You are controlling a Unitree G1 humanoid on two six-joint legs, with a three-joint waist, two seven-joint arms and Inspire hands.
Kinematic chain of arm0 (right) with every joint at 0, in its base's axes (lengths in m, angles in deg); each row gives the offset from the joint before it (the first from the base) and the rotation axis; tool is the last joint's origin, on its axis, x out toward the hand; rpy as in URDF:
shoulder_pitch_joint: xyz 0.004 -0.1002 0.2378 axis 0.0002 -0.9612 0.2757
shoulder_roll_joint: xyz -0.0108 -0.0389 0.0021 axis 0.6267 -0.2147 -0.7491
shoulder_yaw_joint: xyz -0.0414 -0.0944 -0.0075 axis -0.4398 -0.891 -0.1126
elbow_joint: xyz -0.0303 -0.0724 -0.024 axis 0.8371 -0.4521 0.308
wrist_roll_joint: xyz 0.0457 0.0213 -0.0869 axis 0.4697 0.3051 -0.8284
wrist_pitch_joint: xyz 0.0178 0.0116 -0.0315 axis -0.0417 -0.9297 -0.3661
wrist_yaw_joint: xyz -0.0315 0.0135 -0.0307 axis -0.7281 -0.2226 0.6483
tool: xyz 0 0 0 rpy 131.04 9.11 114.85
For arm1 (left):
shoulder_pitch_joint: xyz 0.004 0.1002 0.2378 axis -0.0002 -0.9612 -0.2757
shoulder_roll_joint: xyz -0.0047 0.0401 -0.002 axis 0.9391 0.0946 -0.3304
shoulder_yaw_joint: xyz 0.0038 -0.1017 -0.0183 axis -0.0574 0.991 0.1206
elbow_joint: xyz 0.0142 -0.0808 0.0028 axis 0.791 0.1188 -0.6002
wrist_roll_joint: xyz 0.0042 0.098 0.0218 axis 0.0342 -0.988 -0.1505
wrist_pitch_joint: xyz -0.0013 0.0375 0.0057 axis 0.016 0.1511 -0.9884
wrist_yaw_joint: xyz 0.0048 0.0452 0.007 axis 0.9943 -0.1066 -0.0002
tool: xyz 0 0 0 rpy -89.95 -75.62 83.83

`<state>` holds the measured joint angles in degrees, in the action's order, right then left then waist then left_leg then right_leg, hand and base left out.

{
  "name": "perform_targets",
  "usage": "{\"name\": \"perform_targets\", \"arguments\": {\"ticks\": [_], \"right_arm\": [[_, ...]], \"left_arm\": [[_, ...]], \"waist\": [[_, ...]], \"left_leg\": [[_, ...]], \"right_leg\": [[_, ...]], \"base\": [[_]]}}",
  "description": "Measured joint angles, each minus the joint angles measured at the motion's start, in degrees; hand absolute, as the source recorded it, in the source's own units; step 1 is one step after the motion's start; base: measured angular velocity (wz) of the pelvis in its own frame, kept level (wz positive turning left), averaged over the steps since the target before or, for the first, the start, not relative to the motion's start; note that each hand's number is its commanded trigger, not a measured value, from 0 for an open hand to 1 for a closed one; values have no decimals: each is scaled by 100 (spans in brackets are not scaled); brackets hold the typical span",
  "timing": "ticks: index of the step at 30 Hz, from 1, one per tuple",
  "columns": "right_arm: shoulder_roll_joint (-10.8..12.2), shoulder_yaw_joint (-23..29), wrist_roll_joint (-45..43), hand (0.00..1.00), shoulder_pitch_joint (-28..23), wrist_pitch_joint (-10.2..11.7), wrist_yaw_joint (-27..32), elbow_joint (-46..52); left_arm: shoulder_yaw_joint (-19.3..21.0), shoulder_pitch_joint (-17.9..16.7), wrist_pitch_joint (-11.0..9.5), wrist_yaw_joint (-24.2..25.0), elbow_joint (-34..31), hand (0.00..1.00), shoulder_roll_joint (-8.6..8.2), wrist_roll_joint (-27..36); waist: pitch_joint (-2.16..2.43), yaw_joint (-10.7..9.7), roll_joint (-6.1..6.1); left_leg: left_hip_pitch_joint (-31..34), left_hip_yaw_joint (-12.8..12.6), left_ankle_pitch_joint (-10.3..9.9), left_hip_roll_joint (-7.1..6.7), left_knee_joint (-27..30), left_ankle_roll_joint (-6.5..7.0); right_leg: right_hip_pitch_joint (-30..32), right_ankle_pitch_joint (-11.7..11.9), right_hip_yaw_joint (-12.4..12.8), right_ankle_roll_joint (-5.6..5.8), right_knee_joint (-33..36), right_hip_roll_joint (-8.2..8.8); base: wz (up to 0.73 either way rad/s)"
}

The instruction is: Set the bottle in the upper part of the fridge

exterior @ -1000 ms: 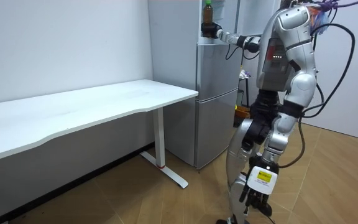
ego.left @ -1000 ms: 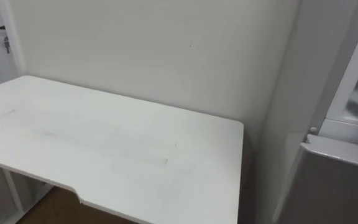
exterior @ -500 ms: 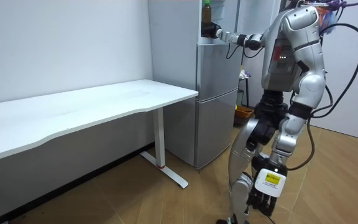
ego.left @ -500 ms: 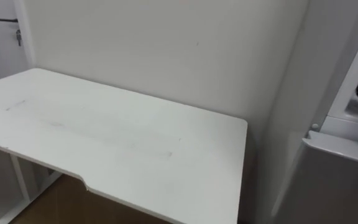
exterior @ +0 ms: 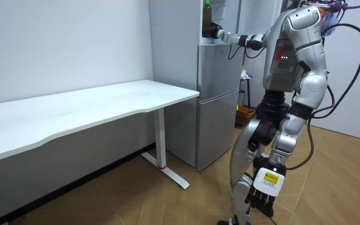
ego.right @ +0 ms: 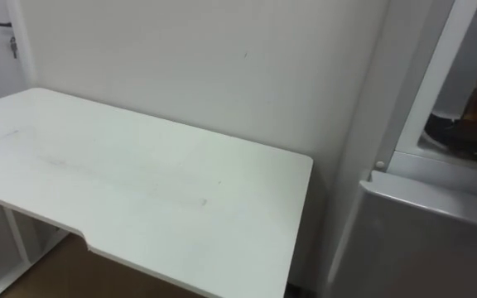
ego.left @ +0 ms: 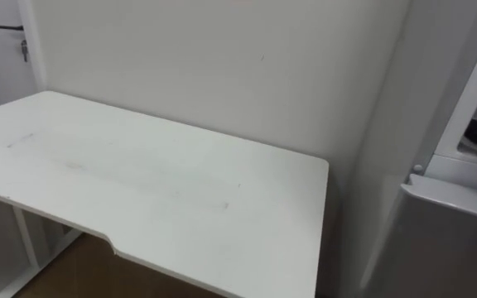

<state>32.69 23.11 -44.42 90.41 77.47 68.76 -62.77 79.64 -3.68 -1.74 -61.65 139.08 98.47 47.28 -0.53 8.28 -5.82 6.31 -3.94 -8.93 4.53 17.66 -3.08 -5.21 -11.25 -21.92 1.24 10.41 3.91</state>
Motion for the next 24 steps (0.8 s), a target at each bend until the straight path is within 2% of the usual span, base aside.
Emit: {"name": "perform_targets", "arguments": {"ticks": [24], "right_arm": [[2,118,-30,0,-56,-16,-218,18]], "left_arm": [[-90,-29,88,-3,-282,0,2,8]], "waist": [[25,-15,40]], "left_leg": [[-51,20,0,-9,-6,0]], "right_leg": [[-95,22,-31,5,-68,-6]], "base": [[0]]}}
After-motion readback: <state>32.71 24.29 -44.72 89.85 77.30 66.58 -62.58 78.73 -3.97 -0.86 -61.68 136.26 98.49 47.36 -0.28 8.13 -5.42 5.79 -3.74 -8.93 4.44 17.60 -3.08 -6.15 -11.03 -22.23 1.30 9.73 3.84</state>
